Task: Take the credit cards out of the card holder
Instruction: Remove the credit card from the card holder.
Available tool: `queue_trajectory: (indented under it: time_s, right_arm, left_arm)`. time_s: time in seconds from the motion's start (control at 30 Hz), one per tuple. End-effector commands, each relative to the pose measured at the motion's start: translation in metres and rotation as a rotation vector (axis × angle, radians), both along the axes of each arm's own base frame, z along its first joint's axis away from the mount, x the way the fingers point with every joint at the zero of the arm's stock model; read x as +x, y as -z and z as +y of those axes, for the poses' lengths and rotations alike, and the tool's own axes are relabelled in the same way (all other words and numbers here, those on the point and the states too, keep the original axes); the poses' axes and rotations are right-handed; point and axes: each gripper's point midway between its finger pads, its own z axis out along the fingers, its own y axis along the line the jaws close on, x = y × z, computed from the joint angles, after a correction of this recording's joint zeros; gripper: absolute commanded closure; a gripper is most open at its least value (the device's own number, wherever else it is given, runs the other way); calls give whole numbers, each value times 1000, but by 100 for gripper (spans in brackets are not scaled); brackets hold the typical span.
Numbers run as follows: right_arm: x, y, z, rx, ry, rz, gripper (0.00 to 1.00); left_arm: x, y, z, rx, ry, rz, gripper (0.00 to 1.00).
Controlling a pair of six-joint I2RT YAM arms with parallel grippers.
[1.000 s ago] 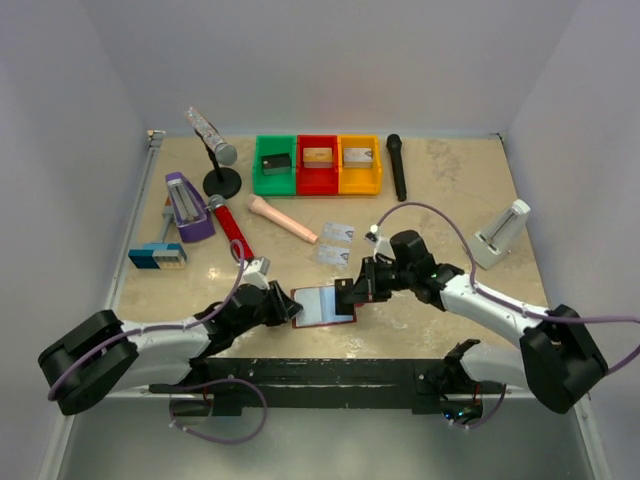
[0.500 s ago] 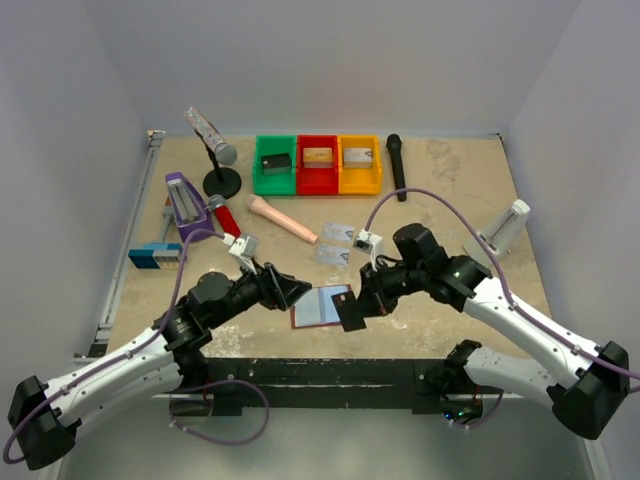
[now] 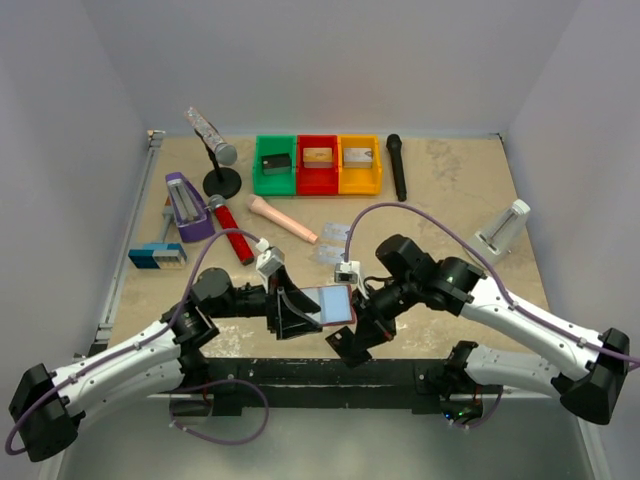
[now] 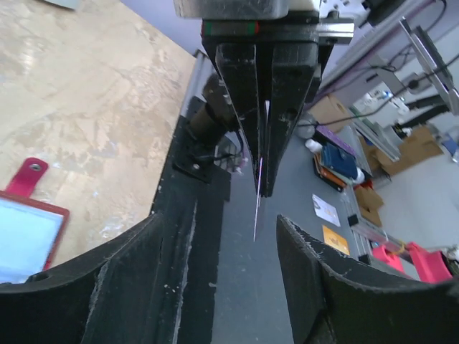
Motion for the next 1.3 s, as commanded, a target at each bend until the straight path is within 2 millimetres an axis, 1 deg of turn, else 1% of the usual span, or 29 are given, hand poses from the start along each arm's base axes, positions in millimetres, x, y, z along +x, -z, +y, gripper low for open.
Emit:
queue_trajectory:
  time_s: [0.0, 0.17, 0.33, 0.4, 0.57, 0.73, 0.93, 0.97, 1.03, 1.1, 1.17, 1.2, 1.27]
  right_arm:
    - [-6, -25, 7, 82, -68, -24, 100]
    - [-5, -28, 15, 83, -78, -31, 100]
    - [-3, -29, 20, 66, -88, -42, 100]
    - [-2, -30, 22, 62, -89, -46, 100]
    - [2, -31, 24, 55, -85, -68, 100]
    - [3, -28, 24, 39, -88, -69, 100]
    - [6, -28, 24, 29, -80, -83, 100]
    - [7, -28, 24, 24, -75, -86, 95]
    - [10, -26, 23, 13, -54, -101, 70]
    - [21, -24, 22, 2, 25, -153, 56]
    - [31, -26, 18, 17, 96, -193, 46]
    - [38, -28, 17, 30, 146, -206, 42]
    - [55, -36, 14, 72, 261, -250, 41]
  left_arm:
    - [-21, -26, -4, -87, 147, -40, 33]
    - [-21, -26, -7, -85, 162, -32, 36]
    - [-27, -27, -10, -92, 208, -15, 40]
    - [-29, -23, -12, -84, 222, -2, 41]
    - [-32, -17, -16, -74, 243, 26, 49]
    - [-36, -15, -19, -77, 266, 46, 67]
    - [-38, -14, -21, -77, 283, 55, 99]
    - [-38, -15, -21, -81, 280, 51, 100]
    - [-36, -16, -20, -91, 258, 43, 100]
    - [-30, -15, -18, -101, 206, 33, 100]
    - [-21, -12, -15, -109, 131, 33, 100]
    - [-14, -10, -13, -113, 76, 36, 100]
    - [2, -5, -9, -130, -43, 53, 100]
